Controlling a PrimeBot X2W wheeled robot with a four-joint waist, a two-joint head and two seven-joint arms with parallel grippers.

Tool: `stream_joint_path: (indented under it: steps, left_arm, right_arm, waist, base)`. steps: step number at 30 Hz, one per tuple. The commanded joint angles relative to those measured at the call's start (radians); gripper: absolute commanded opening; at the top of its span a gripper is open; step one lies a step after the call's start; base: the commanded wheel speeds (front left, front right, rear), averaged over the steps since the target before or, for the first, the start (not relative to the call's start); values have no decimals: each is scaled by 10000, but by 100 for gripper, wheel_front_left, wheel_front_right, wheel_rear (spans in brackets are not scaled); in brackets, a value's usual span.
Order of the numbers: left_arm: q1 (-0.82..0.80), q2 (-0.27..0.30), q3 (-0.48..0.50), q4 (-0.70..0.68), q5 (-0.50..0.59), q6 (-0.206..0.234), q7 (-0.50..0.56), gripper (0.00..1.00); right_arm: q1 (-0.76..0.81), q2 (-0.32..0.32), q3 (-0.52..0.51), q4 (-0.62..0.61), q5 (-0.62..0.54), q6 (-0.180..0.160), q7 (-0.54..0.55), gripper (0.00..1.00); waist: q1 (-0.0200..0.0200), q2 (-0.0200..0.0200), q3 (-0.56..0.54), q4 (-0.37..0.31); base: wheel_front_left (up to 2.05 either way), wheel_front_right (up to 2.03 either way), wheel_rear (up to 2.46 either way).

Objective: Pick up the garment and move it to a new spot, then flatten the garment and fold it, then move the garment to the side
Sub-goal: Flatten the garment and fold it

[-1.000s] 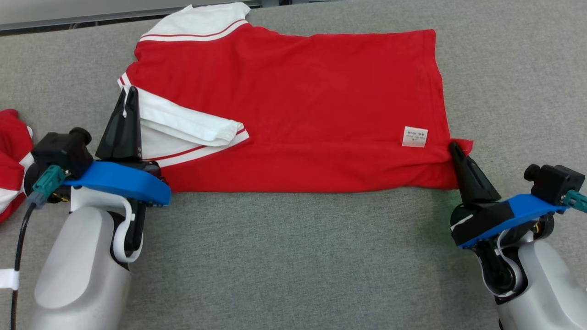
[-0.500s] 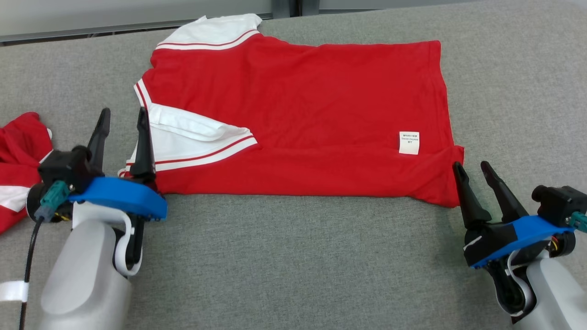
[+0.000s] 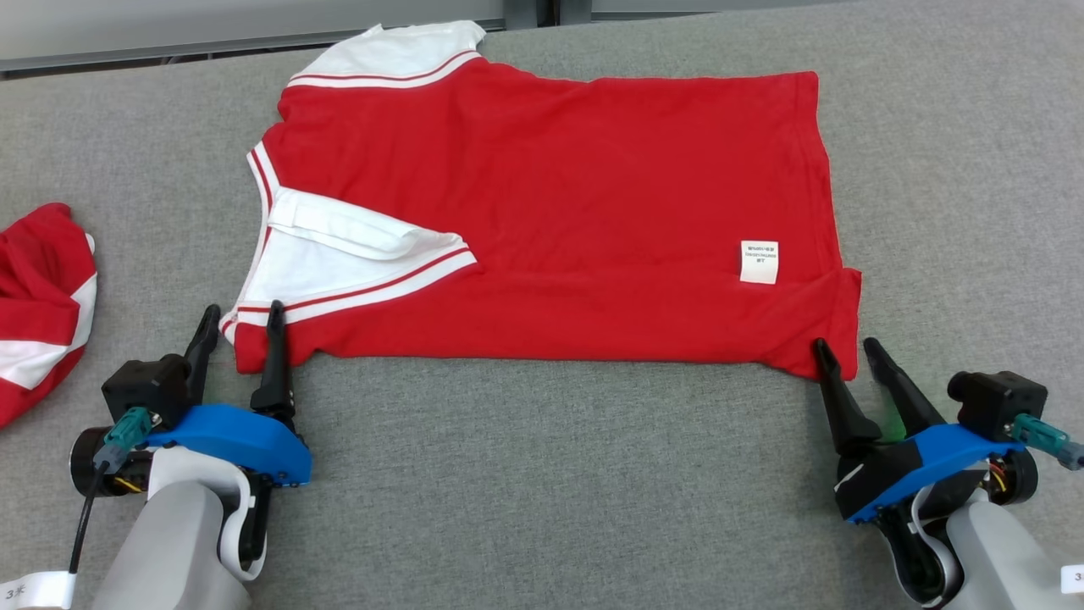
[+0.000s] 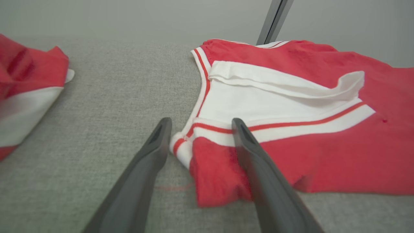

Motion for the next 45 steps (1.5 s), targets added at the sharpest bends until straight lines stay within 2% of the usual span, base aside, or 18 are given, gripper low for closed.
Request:
stream_joint_path:
  steps: [1,6,7,8,9,10,13,17,25,31,45]
  left_arm:
    - [84,31,4,181,-54,15,12,100]
    - [82,-8,-142,489,-67,51,229,100]
    - [82,-13,-206,533,-32,49,284,100]
    - [74,-12,-241,560,0,60,322,42]
    - [70,-16,-291,597,30,58,337,9]
    - [65,-12,-322,625,67,40,332,0]
    - [21,58,-329,625,25,-42,219,0]
    - [199,-125,-445,345,18,13,142,0]
    - [1303,-436,-415,-511,-199,90,6,0]
    - [3085,-752,-429,-1844,-434,402,-19,0]
    - [5149,-798,-582,-3650,-657,934,345,0]
  right_arm:
    - [-151,37,40,135,-63,1,19,100]
    - [-328,199,220,568,-165,3,20,100]
    - [-344,234,280,617,-154,3,28,44]
    - [-363,244,332,675,-146,3,7,0]
    - [-388,247,372,712,-137,3,-50,0]
    - [-405,239,388,748,-118,3,-87,0]
    - [-377,162,331,781,-34,1,-314,0]
    - [-106,52,284,866,85,1,-471,0]
    - [793,-279,108,534,295,1,-479,0]
    - [2002,-538,-400,-417,191,1,-72,0]
    - [4335,-31,-1785,-2910,-465,1,1627,0]
  waist:
    - [0,0,29,14]
    - [0,0,26,65]
    - [0,0,7,74]
    - [0,0,-22,80]
    - [0,0,-74,94]
    - [0,0,-123,102]
    - [0,0,-334,139]
    - [0,0,-759,287]
    - [0,0,-1612,623]
    - [0,0,-2091,875]
    - [0,0,-2366,1009]
  base:
    - [0,0,0]
    - [0,0,0]
    - [0,0,0]
    - [0,0,0]
    - [0,0,0]
    - [0,0,0]
    - [0,0,0]
    - [0,0,0]
    - [0,0,0]
    - [0,0,0]
    - [0,0,0]
